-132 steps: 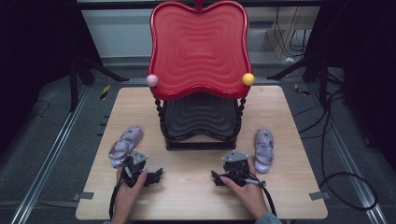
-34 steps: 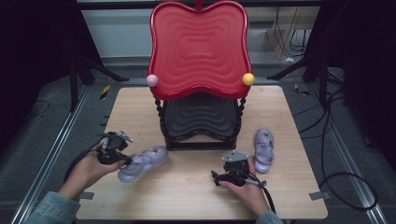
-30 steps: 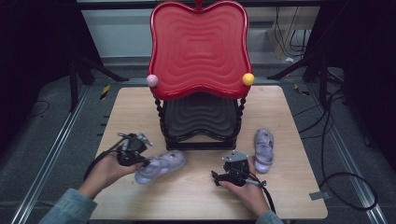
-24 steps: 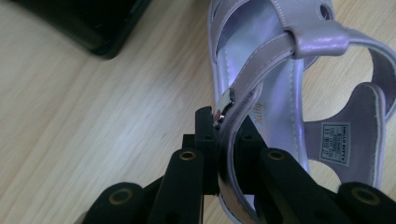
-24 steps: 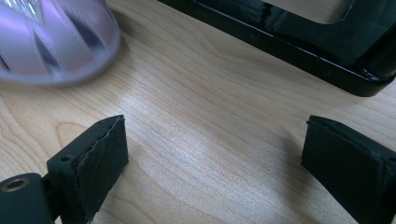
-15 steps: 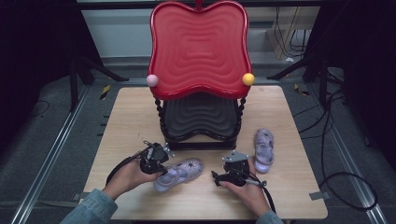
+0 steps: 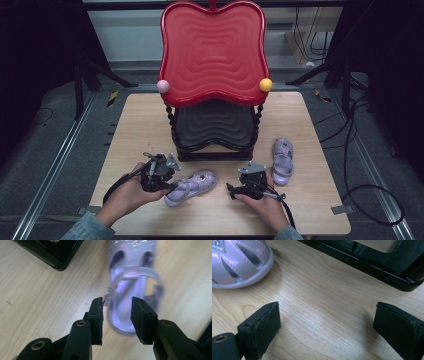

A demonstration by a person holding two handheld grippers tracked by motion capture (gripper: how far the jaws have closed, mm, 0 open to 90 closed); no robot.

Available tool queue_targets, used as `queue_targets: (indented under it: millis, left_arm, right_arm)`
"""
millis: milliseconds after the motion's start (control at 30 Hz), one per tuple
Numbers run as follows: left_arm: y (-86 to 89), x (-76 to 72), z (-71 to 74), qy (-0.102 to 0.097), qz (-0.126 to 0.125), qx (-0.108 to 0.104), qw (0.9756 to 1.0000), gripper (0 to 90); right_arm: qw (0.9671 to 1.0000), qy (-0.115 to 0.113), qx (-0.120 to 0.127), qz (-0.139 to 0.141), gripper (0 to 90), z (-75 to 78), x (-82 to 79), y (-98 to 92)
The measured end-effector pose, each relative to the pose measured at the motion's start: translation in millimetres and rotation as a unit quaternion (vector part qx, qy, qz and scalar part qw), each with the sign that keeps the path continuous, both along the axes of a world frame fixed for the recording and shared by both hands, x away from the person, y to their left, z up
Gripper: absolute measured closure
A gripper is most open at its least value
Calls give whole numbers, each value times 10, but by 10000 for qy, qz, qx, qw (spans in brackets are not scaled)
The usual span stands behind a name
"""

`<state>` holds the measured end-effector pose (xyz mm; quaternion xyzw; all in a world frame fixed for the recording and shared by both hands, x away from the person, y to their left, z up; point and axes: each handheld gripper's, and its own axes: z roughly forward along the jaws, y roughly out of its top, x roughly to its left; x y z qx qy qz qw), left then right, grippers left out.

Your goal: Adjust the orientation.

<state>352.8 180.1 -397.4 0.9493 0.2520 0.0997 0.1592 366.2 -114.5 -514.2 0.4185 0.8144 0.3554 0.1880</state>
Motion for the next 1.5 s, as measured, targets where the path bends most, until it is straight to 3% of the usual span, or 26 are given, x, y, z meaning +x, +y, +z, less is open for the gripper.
queue_targets:
  millis: [133, 333, 467, 567, 667, 1067, 1267, 1367, 1433, 1500]
  left_arm:
    - [-66, -148, 31, 47, -222, -25, 9997, 603]
    - [-250, -218, -125, 251, -477, 82, 9985, 585]
    - [-327, -188, -286, 382, -481, 327, 9976, 635]
    - [-353, -166, -379, 493, -479, 397, 9968, 671]
    - [-361, -148, -428, 528, -441, 394, 9969, 737]
    - [-356, -67, -498, 652, -375, 355, 9965, 844]
    - [-303, -31, -475, 739, -333, 127, 9966, 858]
    - [-237, 6, -441, 831, -242, -121, 9962, 860]
    - [-177, 35, -398, 932, -178, -428, 9946, 861]
    - [-163, 39, -379, 984, -160, -509, 9937, 861]
  right_arm:
    - [10000, 3, 2, -2, 74, 0, 0, 0]
    - [10000, 0, 1, -3, 74, 0, 0, 0]
    - [10000, 18, 10, -11, 74, 2, -2, 1]
    - [10000, 13, 9, -5, 73, 1, -1, 0]
    - [10000, 17, 9, -10, 73, 2, -2, 1]
    - [10000, -1, -1, 0, 74, 0, 0, -1]
    - [10000, 12, 9, -5, 74, 1, -1, 0]
    - [10000, 13, 10, -8, 73, 1, -2, 1]
    - [10000, 12, 9, -6, 74, 1, -1, 0]
    - [10000, 1, 1, -3, 74, 0, 0, 0]
